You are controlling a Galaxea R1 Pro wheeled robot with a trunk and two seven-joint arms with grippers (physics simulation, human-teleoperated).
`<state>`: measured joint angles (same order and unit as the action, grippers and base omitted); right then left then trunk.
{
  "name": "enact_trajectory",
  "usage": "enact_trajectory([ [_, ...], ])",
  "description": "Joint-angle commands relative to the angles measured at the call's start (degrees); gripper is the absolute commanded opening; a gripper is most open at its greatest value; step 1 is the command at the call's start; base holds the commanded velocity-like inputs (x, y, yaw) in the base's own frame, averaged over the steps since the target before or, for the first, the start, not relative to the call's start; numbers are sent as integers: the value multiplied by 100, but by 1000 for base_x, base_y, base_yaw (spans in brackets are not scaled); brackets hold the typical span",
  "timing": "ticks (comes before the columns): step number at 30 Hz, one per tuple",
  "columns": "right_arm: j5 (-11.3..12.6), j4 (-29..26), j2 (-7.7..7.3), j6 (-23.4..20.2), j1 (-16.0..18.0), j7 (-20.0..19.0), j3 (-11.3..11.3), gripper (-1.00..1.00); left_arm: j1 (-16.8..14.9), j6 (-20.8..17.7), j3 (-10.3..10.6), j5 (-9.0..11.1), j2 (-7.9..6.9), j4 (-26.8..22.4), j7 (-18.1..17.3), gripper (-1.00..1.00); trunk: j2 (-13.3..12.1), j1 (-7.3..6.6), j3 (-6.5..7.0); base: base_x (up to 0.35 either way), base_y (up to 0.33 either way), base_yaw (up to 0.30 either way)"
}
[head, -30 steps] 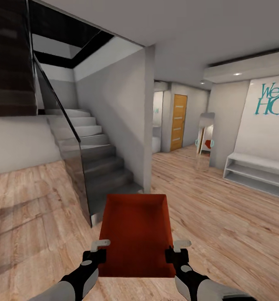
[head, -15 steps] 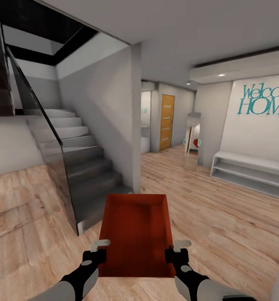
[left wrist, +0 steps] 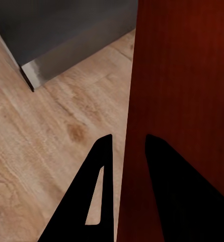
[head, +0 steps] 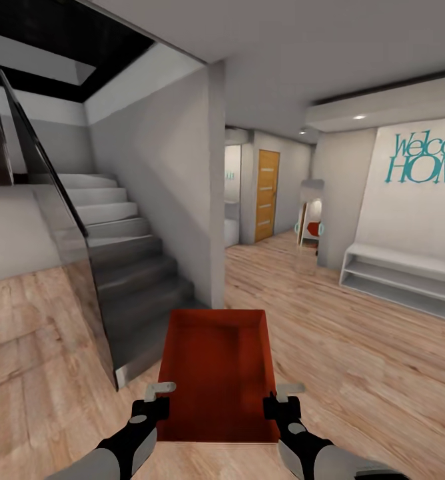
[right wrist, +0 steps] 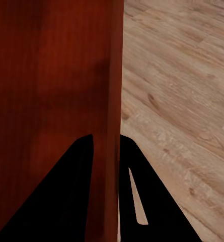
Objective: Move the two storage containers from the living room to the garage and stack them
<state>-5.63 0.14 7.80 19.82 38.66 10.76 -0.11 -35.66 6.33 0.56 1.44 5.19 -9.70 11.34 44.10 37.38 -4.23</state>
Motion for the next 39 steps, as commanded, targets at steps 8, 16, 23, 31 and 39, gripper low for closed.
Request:
enact_trajectory([
  [8,-110,-14,3,10,10,40,189,-100,-2,26,-29,23,0,21,88,-100,7,5,-9,321,0,-26],
  [16,-105,-14,2,4,10,41,187,-100,-2,26,-34,23,0,21,88,-100,7,5,-9,321,0,-227],
  [23,-106,-14,2,8,10,41,187,-100,-2,26,-35,23,0,21,88,-100,7,5,-9,321,0,-255],
  [31,-105,-14,2,4,10,41,189,-100,-2,26,-38,23,0,21,88,-100,7,5,-9,321,0,-256],
  [39,-105,-14,2,4,10,41,188,-100,-2,26,-38,23,0,21,88,-100,7,5,-9,321,0,-256],
])
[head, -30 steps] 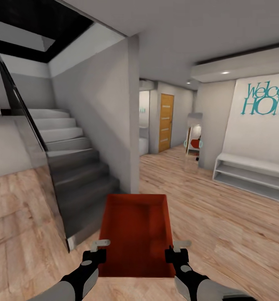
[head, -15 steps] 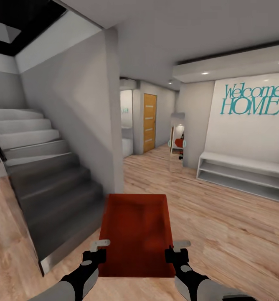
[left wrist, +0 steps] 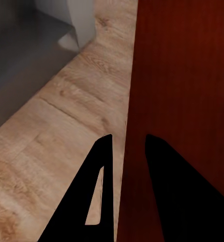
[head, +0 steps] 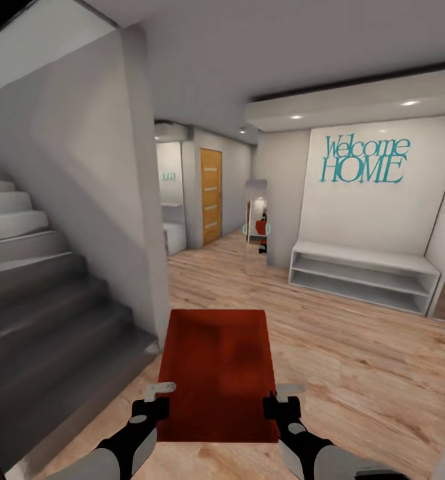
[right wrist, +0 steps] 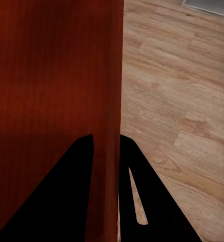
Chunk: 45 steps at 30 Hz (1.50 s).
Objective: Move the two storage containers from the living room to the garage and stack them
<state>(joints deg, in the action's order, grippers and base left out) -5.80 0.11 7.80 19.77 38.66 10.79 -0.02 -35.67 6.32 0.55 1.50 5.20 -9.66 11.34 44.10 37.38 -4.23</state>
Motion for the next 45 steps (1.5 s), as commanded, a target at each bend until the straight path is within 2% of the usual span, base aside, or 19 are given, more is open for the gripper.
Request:
enact_trajectory([
  [1,-88,-11,3,10,10,38,178,-100,-2,27,-37,17,-1,17,88,-100,7,5,-9,321,0,-256],
  [20,-88,-11,3,10,10,38,180,-100,-2,27,-37,18,-1,17,88,-100,7,5,-9,310,0,-256],
  [38,-88,-11,3,10,10,38,183,-100,-2,27,-44,26,-4,17,88,-100,7,5,-9,17,0,-255],
  [45,-89,-11,3,10,10,38,180,-100,-2,28,-46,26,-3,17,88,-100,7,5,-28,0,0,-80],
])
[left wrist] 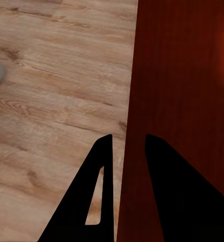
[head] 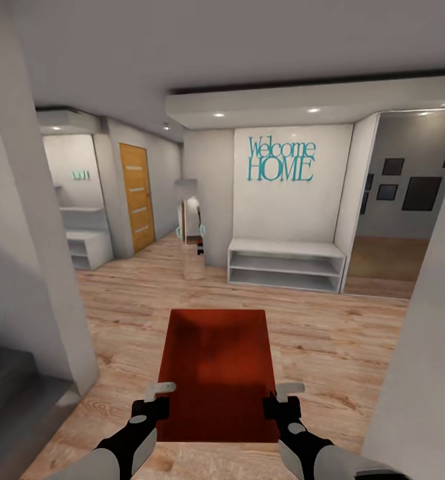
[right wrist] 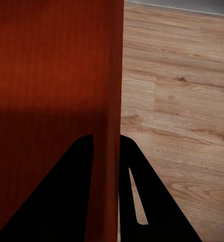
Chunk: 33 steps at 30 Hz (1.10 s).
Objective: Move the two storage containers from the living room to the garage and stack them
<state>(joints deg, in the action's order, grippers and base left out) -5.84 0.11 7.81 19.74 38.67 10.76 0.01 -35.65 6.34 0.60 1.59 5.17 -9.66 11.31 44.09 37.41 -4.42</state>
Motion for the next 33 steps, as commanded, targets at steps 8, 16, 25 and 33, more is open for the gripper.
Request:
enact_trajectory([
  [8,-84,-11,2,13,9,40,176,-100,-3,25,-51,17,0,17,90,-100,8,1,-75,0,0,-4],
  [16,-93,-11,2,21,9,40,175,-100,-3,25,-79,18,2,17,96,-100,8,1,-85,1,0,0],
  [25,-93,-11,2,22,9,40,175,-100,-3,28,-75,17,-6,17,91,-100,8,1,-85,230,0,0],
  [33,-91,-11,3,17,9,40,175,-100,-3,25,-77,18,-7,17,90,-100,8,1,-85,321,0,0],
])
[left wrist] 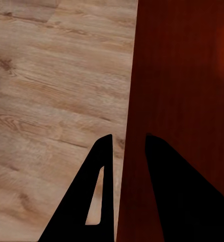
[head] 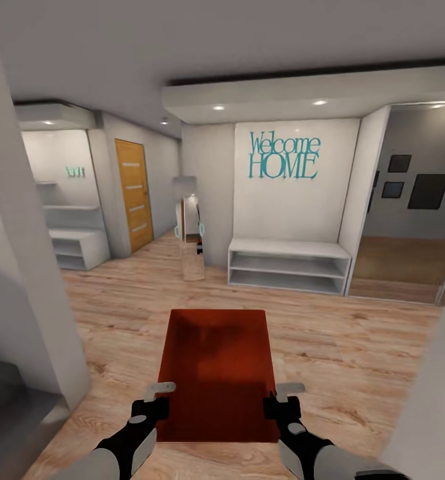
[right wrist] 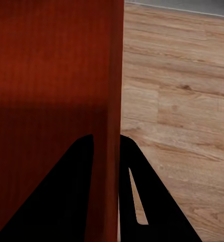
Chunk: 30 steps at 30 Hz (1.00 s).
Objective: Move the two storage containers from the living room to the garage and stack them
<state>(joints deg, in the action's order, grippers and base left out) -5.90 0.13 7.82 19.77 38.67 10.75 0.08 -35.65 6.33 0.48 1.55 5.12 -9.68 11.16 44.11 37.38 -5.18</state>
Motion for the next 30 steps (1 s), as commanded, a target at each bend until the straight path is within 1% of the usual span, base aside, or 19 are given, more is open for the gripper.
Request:
enact_trajectory([
  [1,-83,-13,1,12,9,42,167,-100,-3,26,-66,24,-2,19,106,-100,6,4,-9,322,0,0],
  [21,-86,-13,0,18,9,42,167,-100,-3,26,-66,30,-3,19,106,-100,6,4,-9,322,0,0],
  [30,-86,-13,0,18,9,42,167,-100,-3,26,-66,30,-2,19,106,-100,6,4,29,322,0,0],
])
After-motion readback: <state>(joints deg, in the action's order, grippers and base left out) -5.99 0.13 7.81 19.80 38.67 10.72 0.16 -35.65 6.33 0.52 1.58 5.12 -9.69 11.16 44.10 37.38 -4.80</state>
